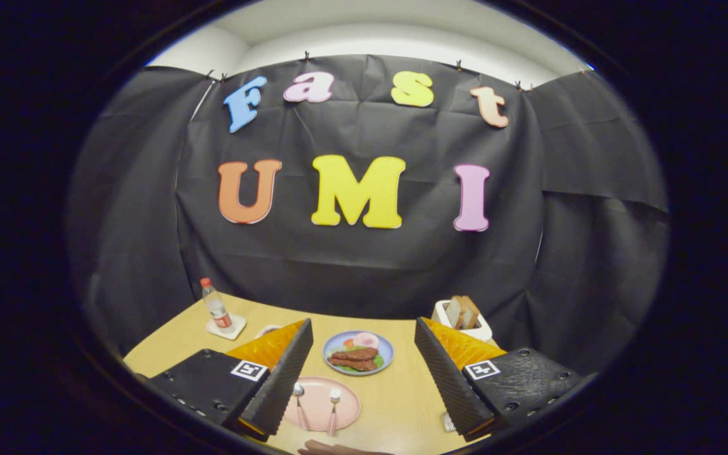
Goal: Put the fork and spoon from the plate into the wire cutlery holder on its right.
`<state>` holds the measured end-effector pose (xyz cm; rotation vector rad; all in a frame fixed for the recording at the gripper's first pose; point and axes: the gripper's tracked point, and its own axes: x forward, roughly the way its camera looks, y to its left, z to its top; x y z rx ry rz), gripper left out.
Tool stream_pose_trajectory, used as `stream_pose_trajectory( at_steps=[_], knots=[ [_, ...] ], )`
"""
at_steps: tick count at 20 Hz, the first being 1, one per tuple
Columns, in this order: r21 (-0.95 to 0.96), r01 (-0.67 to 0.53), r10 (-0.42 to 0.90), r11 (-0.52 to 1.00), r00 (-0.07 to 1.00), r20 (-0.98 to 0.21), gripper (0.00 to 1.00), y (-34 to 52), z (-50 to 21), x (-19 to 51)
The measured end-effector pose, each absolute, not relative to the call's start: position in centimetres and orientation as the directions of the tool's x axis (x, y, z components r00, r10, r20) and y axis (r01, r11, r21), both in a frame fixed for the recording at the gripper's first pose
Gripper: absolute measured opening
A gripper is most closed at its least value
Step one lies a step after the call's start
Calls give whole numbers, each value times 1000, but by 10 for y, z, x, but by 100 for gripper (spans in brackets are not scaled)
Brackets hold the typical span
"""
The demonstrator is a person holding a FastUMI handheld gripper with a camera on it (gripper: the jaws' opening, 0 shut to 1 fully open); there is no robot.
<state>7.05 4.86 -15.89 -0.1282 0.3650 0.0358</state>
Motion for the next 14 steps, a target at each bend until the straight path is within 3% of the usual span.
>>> stream_pose_trajectory(
  at_steps=[6, 14],
  knots=[
    [-160, -138, 27, 977, 835, -550, 96, 69, -274, 81],
    [-160, -113, -58, 981, 616, -786, 93, 61, -415, 69]
  ],
)
